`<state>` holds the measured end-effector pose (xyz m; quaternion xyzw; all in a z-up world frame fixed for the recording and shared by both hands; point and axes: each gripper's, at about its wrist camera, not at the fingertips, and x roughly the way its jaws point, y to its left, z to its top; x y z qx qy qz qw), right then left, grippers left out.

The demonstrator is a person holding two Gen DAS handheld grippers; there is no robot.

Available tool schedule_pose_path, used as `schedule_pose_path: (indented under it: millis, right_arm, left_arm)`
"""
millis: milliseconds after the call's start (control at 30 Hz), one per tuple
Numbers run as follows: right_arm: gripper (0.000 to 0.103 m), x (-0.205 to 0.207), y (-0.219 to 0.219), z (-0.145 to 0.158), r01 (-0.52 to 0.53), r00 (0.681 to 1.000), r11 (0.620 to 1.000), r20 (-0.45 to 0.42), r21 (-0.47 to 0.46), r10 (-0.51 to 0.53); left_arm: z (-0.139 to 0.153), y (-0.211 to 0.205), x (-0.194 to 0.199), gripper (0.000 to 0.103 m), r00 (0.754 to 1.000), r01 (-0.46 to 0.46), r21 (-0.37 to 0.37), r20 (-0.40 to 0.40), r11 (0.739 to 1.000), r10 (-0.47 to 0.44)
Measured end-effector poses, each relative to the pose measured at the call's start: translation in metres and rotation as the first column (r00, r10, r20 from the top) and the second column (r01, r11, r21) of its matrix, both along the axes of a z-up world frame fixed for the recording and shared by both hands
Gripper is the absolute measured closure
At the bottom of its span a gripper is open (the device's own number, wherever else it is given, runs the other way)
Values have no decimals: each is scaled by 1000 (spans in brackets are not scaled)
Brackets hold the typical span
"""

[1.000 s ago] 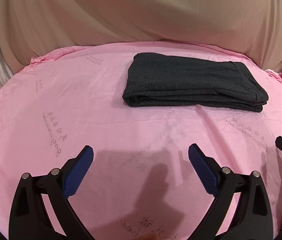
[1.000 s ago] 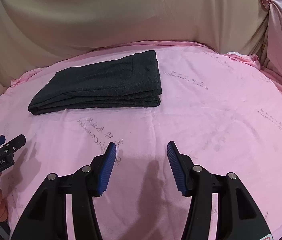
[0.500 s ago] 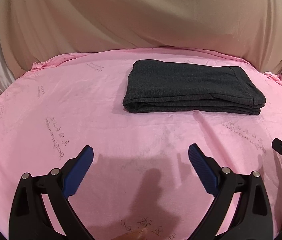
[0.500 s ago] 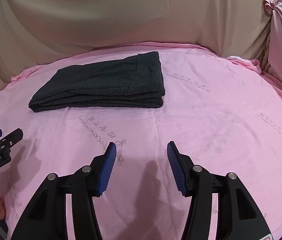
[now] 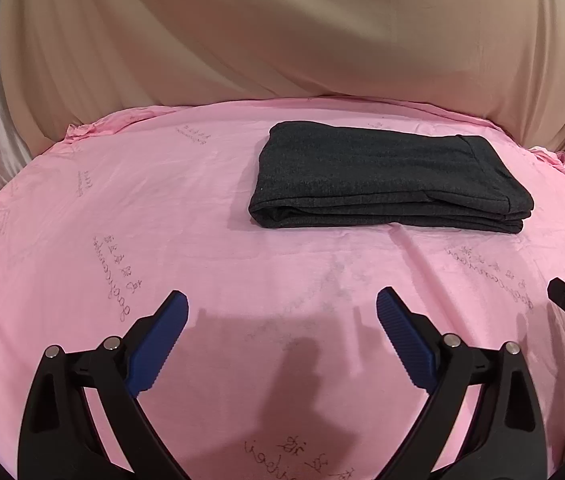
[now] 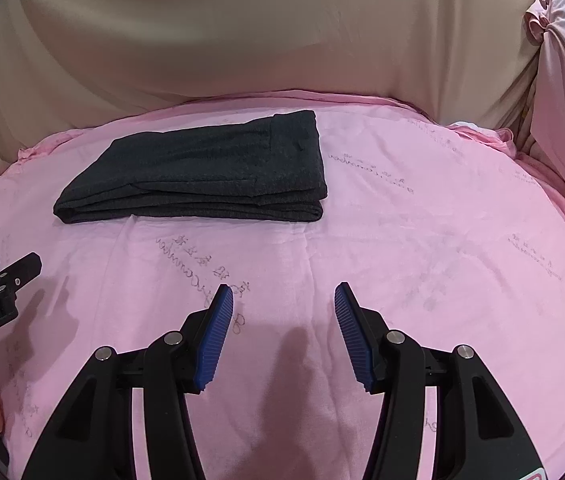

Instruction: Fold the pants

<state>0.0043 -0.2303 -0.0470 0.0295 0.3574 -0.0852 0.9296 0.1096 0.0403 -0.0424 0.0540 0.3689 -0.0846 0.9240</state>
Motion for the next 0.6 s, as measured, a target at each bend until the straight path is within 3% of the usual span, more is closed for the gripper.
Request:
schedule_pose_path:
  millis: [600]
  right_arm:
    - [51, 1, -1, 0, -6, 1000, 1000, 1, -7, 6]
  left_arm:
    - [3, -5, -5, 14, 1000, 4, 32, 27, 999, -5]
